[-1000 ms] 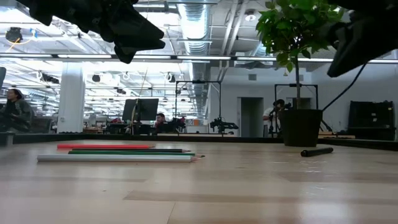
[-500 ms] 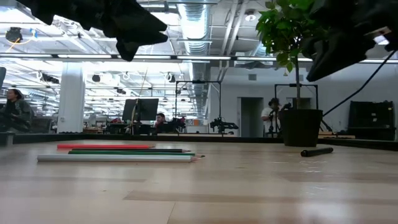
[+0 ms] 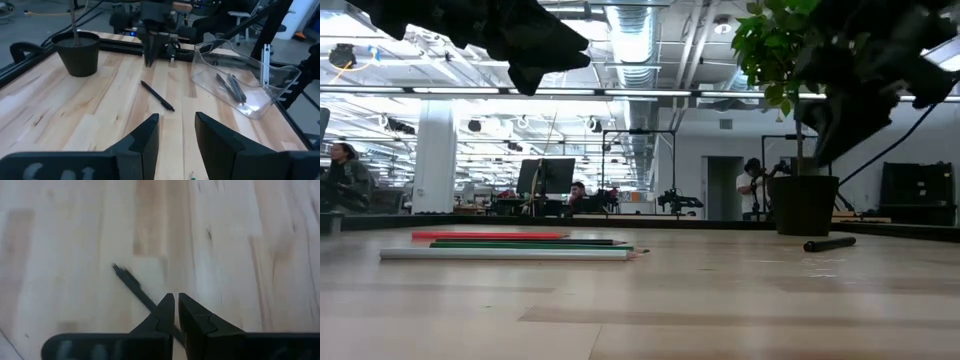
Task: Sort pens & pencils
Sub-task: Put the black pen in the transparent bin
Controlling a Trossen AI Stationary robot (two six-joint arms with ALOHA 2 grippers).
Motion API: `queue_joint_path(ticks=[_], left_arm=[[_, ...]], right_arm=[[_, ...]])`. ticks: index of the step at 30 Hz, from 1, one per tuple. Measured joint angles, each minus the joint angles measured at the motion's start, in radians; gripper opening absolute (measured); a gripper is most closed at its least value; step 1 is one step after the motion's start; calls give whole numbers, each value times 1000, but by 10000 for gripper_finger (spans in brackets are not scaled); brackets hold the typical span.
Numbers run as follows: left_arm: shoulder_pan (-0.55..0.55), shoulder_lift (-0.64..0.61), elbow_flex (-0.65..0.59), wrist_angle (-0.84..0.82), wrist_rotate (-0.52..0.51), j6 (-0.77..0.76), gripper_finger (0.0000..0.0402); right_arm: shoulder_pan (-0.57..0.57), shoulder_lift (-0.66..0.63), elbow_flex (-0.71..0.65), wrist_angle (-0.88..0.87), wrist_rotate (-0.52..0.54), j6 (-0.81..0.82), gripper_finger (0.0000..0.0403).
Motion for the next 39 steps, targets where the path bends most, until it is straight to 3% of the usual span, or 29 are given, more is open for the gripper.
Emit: queue_joint_path(ticks=[5, 14, 18, 22, 24, 27, 32, 39], left_arm=[[0, 0, 0, 0, -15, 8, 116], [1, 0, 0, -20, -45, 13, 116], [1, 0, 0, -19, -47, 13, 116], [1, 0, 0, -18, -48, 13, 116], [1, 0, 0, -18, -50, 13, 116], [1, 0, 0, -18, -50, 5, 116], [1, 0, 0, -30, -45, -77, 116], [3, 0, 0, -71, -51, -85, 116]], right_arm=[[-81, 20, 0, 24, -48, -8, 48], [-127, 17, 0, 51, -46, 63, 48], [-120, 17, 0, 118, -58, 235, 48], [-113, 17, 0, 112, -224, 234, 48], [-94, 17, 0, 107, -255, 221, 48], [-64, 17, 0, 95, -247, 188, 48], [-51, 18, 0, 95, -130, 247, 48], [-78, 19, 0, 58, -124, 238, 48]])
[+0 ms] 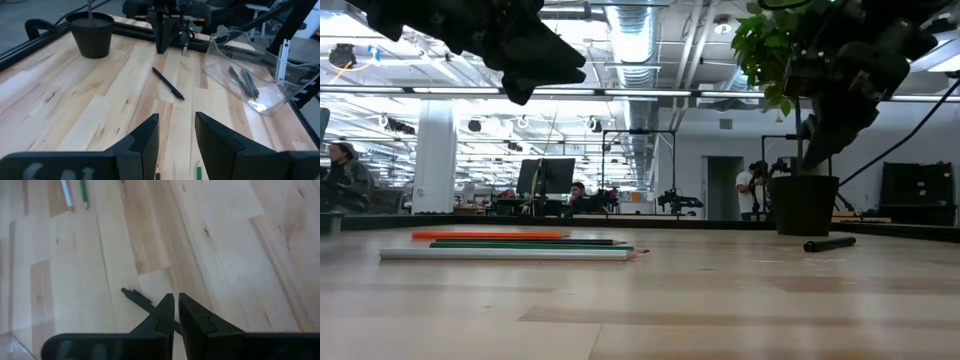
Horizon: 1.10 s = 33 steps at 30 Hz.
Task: Sort pens & pencils
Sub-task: Put the black pen in the transparent bin
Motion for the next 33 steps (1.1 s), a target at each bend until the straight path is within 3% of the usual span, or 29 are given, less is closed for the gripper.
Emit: queue_joint_path(ticks=[5, 11, 16, 27, 33], left_arm=[[0, 0, 0, 0, -1, 0, 116], [1, 0, 0, 0, -1, 0, 116], [1, 0, 0, -22, -2, -26, 116], [2, 0, 0, -52, 1, -52, 116], [2, 0, 0, -71, 2, -73, 120]], right_arm=[[-12, 0, 0, 11, -17, -29, 48], [-12, 0, 0, 38, 58, -86, 47], [-19, 0, 1, 52, 57, 45, 43], [-16, -2, 2, 128, -269, 0, 68], [-17, -2, 2, 119, -291, 0, 102]])
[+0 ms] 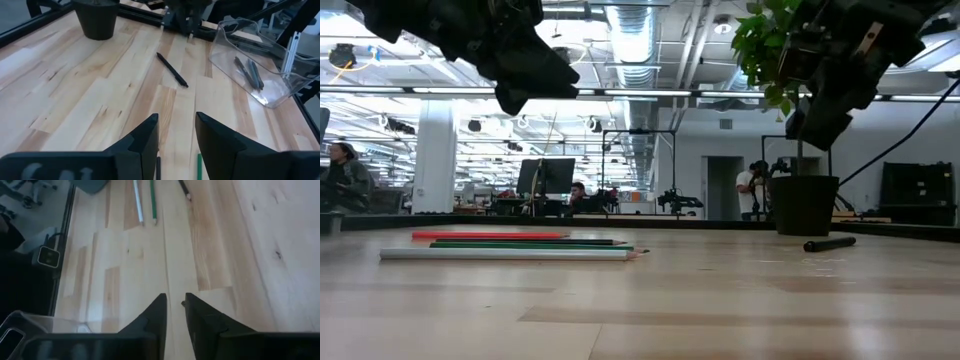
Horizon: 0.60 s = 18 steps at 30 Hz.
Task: Sort pens & pencils
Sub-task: Put the black pen in the transparent bin
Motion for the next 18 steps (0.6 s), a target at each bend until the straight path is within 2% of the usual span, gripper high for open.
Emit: queue_joint_path(ticks=[7, 11, 14, 18], left_arm=[[0, 0, 0, -3, 0, -12, 144], [0, 0, 0, -6, 0, -13, 158], [0, 0, 0, -9, 0, -14, 166], [0, 0, 0, -9, 0, -14, 171]], right_arm=[[0, 51, 0, -22, 18, -1, 171], [1, 121, 0, -27, 30, -114, 210], [7, 160, 0, -23, 33, -216, 224], [14, 177, 0, -4, 72, -259, 225]])
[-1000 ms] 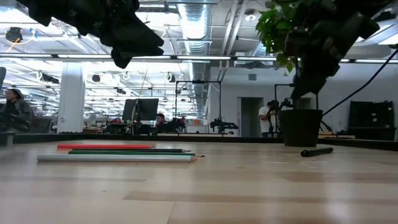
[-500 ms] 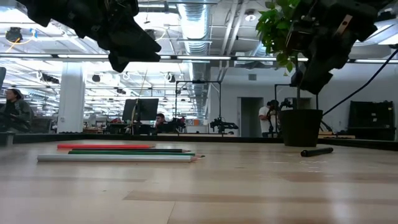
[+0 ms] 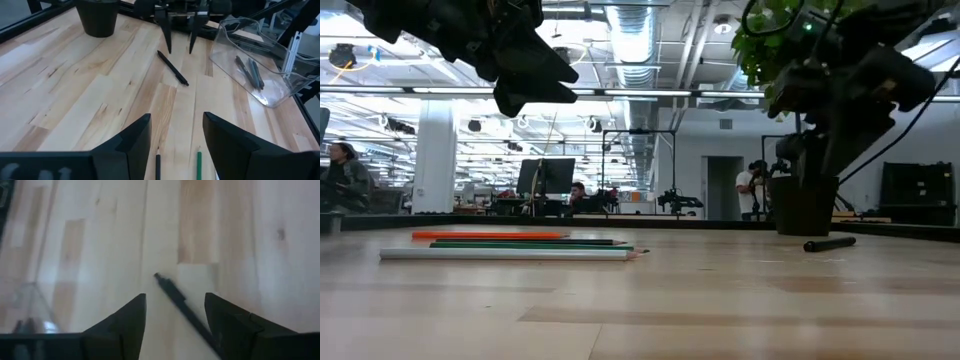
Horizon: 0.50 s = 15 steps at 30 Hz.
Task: Sort pens & pencils
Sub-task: Put the black pen in the transparent bin
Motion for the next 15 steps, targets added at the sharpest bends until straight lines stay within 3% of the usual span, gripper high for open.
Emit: queue_joint_path(ticks=[15], left_arm=[[0, 0, 0, -24, -2, -18, 171]], right_arm=[[122, 0, 0, -10, 257, -221, 193]])
